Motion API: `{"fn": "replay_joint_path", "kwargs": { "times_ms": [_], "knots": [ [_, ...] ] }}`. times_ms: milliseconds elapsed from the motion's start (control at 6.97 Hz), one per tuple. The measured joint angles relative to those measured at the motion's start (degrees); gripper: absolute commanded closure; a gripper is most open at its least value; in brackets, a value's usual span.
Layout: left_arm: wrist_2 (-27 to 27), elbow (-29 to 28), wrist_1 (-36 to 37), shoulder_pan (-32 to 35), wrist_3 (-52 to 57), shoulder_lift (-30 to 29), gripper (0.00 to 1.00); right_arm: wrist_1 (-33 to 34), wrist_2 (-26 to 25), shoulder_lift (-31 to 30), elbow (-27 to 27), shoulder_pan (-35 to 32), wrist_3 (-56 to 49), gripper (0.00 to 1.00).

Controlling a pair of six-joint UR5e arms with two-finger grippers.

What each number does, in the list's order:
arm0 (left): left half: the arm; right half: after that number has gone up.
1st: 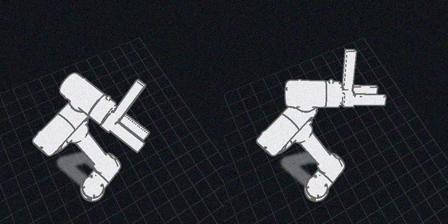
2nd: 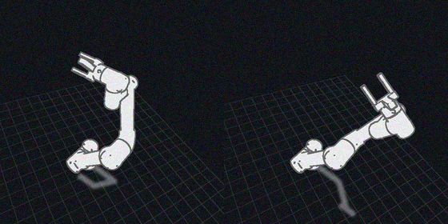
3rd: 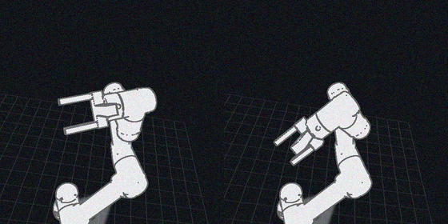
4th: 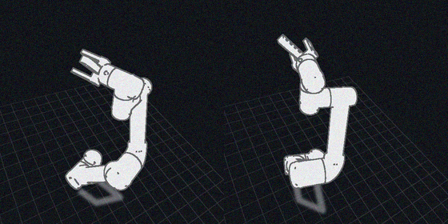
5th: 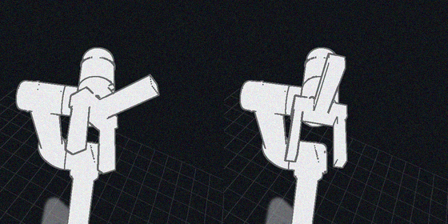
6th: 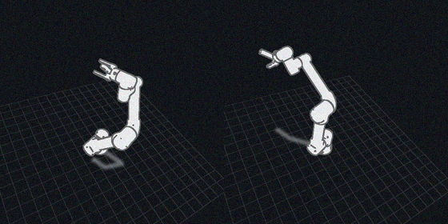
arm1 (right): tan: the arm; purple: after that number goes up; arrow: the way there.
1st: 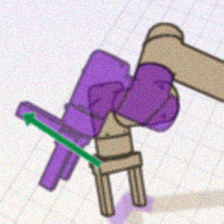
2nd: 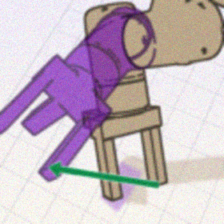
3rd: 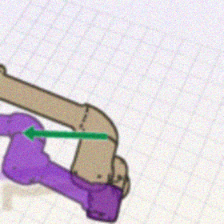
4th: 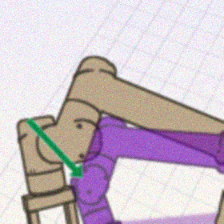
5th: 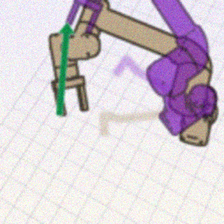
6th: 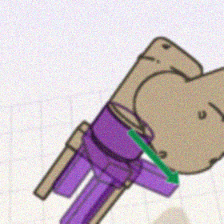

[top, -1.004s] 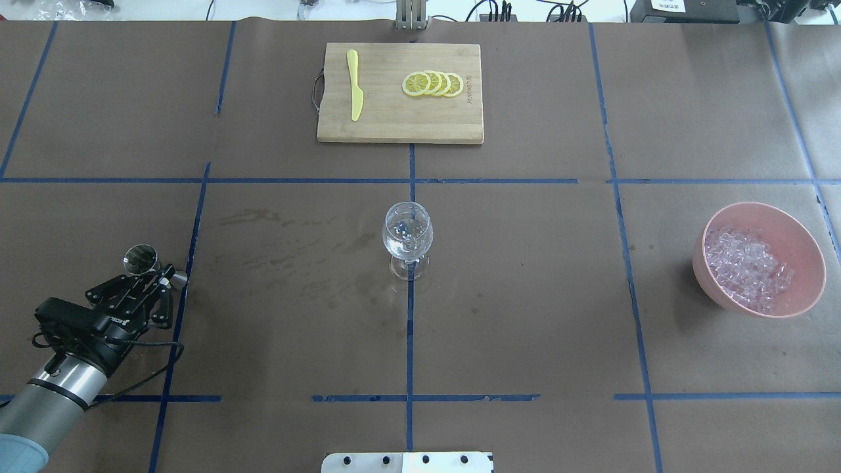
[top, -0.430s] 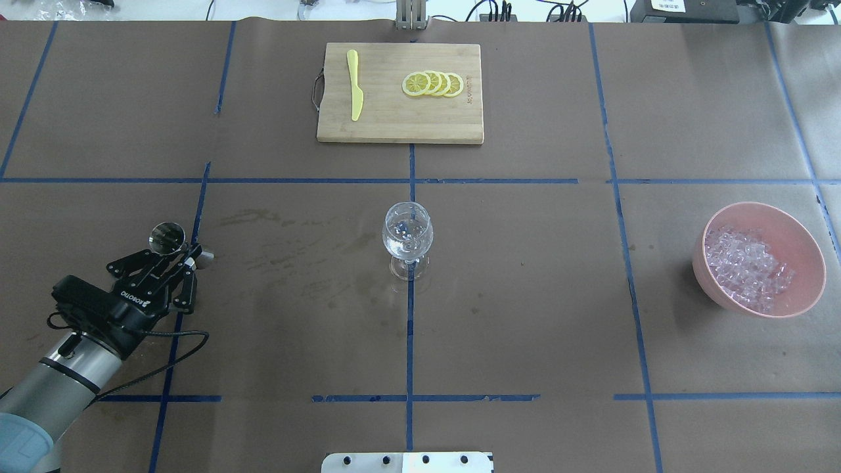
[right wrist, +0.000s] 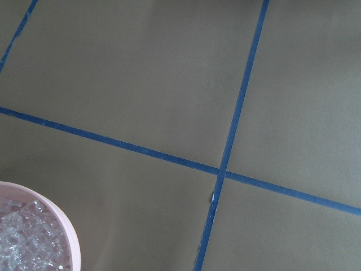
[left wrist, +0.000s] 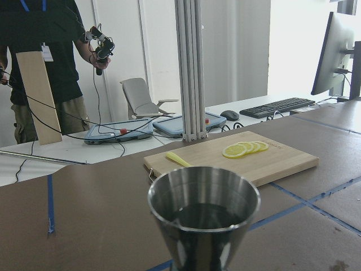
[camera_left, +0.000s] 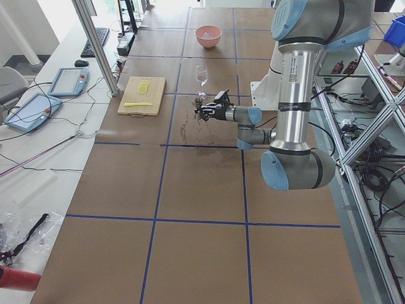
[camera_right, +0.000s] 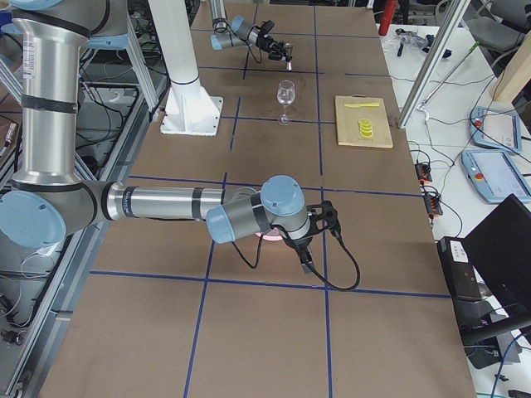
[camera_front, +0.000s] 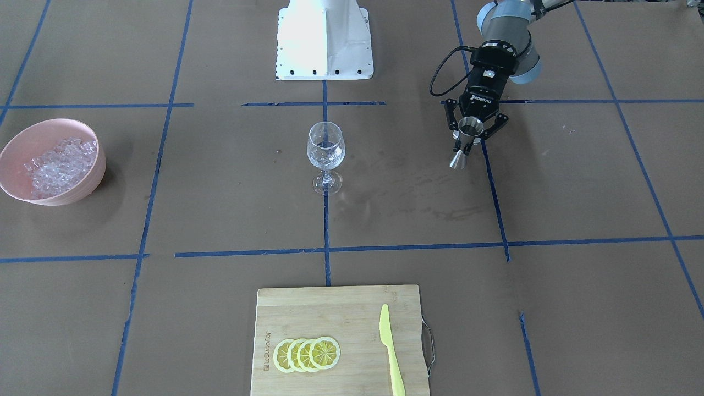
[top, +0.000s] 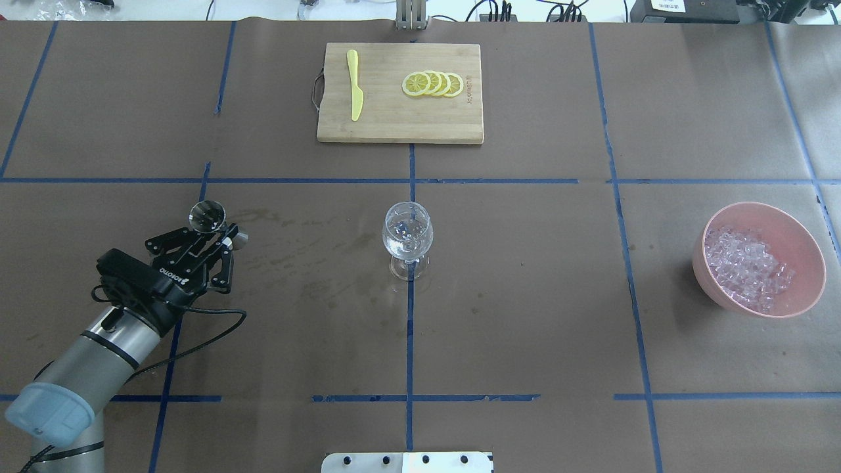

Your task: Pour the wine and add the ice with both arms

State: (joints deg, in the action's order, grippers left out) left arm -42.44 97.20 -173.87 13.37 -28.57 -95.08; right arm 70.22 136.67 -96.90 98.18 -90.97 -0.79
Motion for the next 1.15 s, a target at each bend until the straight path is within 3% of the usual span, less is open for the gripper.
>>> {"fn": "replay_joint_path", "kwargs": {
  "times_ms": [574,1147],
  "knots": [
    [0.07,1.75,17.22,0.32,3.84,-11.87,1.0,0.0,0.0,-0.06,-0.23,0.0,0.0,0.0],
    [0.39,2.42,28.09,0.02,9.33,-18.9,1.0,0.0,0.0,-0.43,-0.27,0.0,0.0,0.0]
  ]
}}
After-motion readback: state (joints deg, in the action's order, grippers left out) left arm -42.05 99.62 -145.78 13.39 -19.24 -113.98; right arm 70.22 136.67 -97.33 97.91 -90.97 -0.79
